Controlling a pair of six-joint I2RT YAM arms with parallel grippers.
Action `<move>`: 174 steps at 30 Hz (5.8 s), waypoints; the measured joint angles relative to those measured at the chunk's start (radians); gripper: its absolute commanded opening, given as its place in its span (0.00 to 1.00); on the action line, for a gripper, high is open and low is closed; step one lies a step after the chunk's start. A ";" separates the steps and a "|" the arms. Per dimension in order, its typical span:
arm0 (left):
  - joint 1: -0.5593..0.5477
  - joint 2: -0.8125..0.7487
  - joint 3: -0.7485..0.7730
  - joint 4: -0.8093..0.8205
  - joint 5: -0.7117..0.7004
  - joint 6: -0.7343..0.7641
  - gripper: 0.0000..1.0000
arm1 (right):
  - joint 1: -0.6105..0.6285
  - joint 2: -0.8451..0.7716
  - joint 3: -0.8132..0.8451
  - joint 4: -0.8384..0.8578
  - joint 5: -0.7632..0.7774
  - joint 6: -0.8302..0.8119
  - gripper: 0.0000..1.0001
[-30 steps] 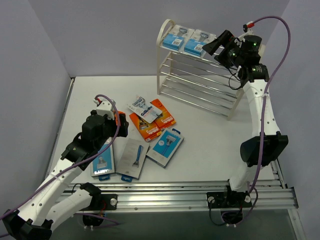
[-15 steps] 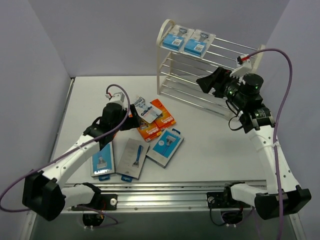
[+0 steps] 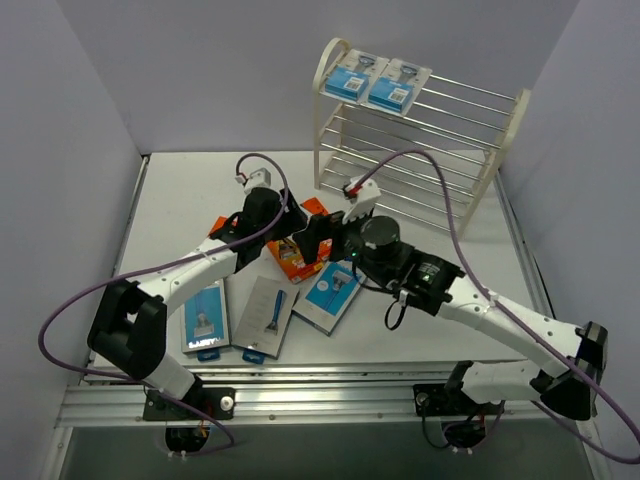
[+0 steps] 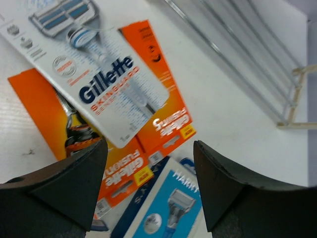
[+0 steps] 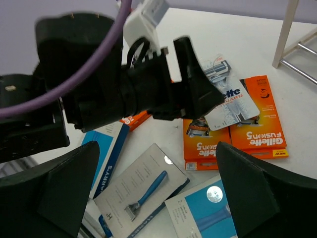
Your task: Place and organize the shaving razors onto the shelf
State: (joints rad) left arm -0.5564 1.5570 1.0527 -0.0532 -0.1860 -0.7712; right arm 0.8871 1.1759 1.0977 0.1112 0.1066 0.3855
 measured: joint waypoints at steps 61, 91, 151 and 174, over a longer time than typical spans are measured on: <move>0.050 0.113 0.660 -0.800 -0.575 -0.127 0.95 | 0.708 0.910 0.631 1.386 1.362 -1.771 1.00; 0.330 -0.055 0.061 -0.241 0.037 0.027 0.93 | 0.381 0.158 0.281 0.299 0.990 -0.736 1.00; 0.248 0.358 0.064 0.277 0.121 -0.092 0.60 | -0.044 0.036 0.087 -0.041 0.450 -0.389 0.99; 0.249 0.385 0.063 0.370 0.143 -0.161 0.02 | -0.045 0.036 0.071 -0.039 0.454 -0.389 0.97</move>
State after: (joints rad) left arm -0.3069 1.9415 1.1160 0.3164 -0.0425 -0.9318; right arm 0.8425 1.2118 1.1690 0.0723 0.5606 -0.0036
